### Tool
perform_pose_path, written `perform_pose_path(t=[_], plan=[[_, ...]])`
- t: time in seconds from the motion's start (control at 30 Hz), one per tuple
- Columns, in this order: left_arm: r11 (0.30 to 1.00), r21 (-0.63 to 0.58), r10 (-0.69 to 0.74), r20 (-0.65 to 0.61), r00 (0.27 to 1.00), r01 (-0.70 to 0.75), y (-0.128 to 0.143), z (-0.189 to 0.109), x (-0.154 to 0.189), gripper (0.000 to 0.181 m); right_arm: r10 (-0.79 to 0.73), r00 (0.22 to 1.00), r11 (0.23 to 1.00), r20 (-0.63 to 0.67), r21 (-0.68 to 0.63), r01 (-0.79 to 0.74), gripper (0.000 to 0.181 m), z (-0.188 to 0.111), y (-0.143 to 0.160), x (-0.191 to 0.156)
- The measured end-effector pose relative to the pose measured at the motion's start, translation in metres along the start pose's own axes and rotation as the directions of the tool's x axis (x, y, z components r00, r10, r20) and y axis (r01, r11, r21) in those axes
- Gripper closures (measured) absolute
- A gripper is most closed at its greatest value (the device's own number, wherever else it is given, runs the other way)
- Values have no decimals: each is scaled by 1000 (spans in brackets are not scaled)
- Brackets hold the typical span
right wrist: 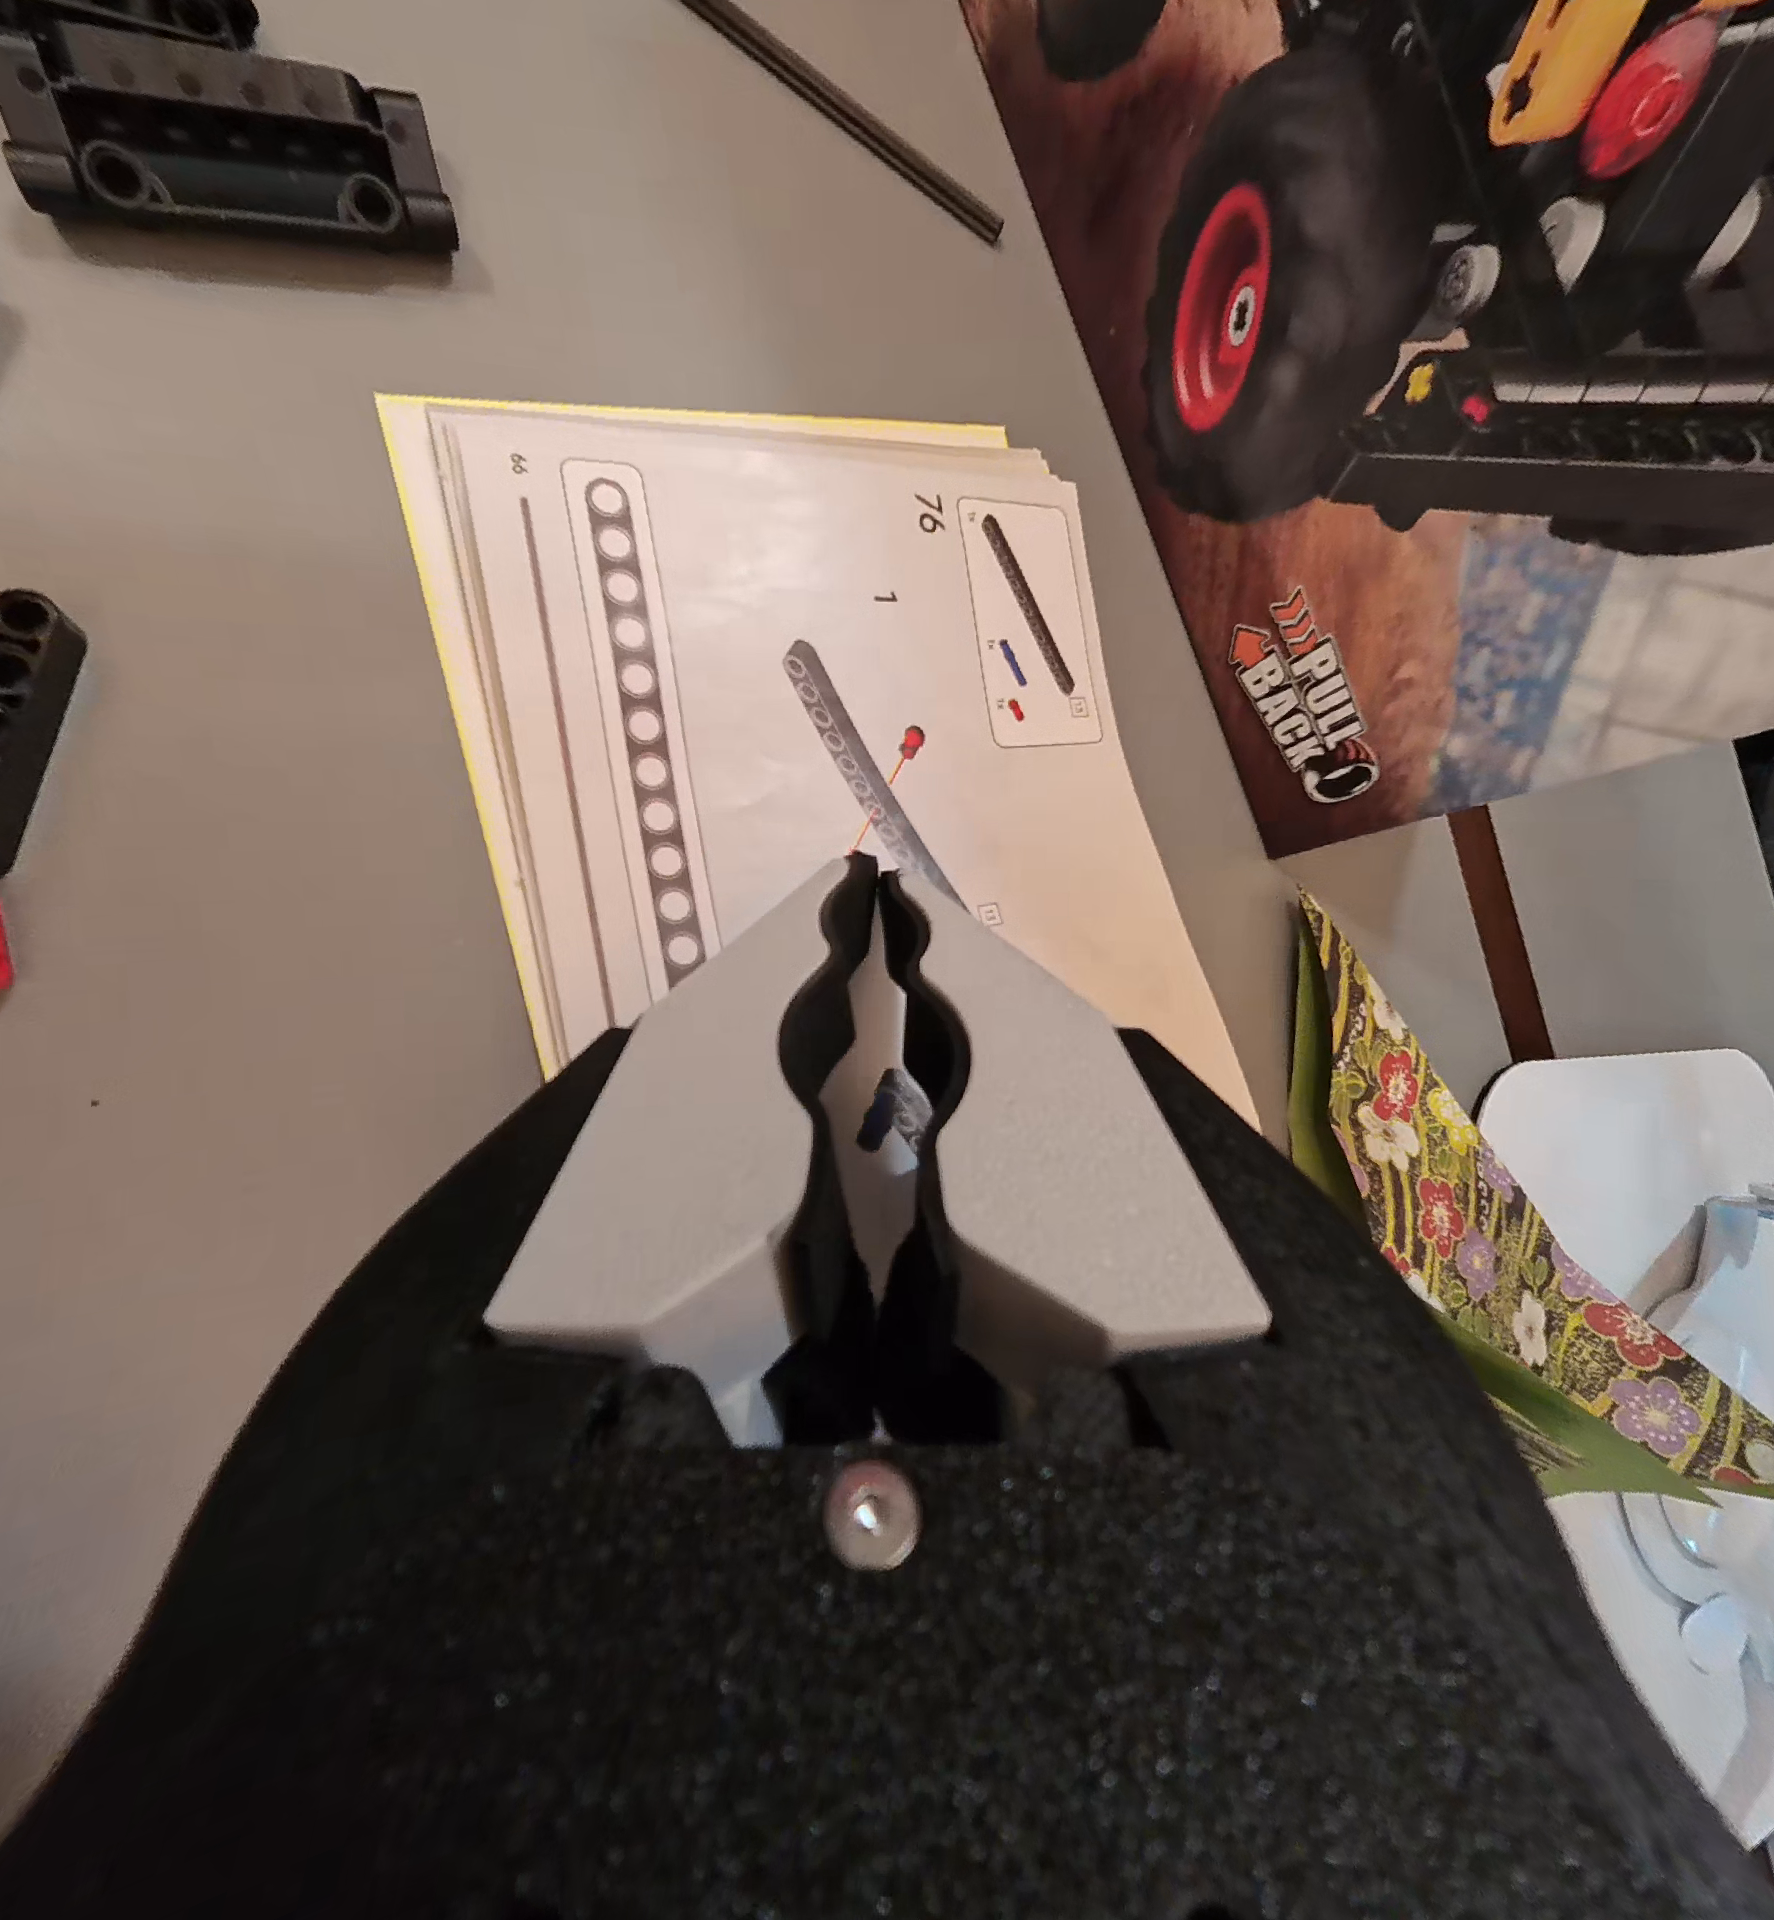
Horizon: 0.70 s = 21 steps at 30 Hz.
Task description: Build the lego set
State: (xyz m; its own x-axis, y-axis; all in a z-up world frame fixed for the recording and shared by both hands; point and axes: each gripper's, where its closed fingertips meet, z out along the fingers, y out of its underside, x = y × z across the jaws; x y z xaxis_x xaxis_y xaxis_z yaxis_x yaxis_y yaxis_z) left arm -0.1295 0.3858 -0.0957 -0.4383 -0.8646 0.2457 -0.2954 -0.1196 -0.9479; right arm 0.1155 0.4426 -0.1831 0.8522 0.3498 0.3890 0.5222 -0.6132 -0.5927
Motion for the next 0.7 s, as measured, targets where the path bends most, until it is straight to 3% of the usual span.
perform_pose_path(t=[0.53,0.63,0.7], plan=[[1000,-28,-6,41,999,8,5,1,-8,175,-9,1000,1000,15,-1,9,180,-1,-7,-5],[996,-10,-86,49,995,87,4,-2,-16,175,7,999,998,-40,61,-5,180,-25,-27,9],[988,15,-156,30,987,156,2,-4,-19,175,36,993,990,-114,140,-20,179,-61,-50,28]])
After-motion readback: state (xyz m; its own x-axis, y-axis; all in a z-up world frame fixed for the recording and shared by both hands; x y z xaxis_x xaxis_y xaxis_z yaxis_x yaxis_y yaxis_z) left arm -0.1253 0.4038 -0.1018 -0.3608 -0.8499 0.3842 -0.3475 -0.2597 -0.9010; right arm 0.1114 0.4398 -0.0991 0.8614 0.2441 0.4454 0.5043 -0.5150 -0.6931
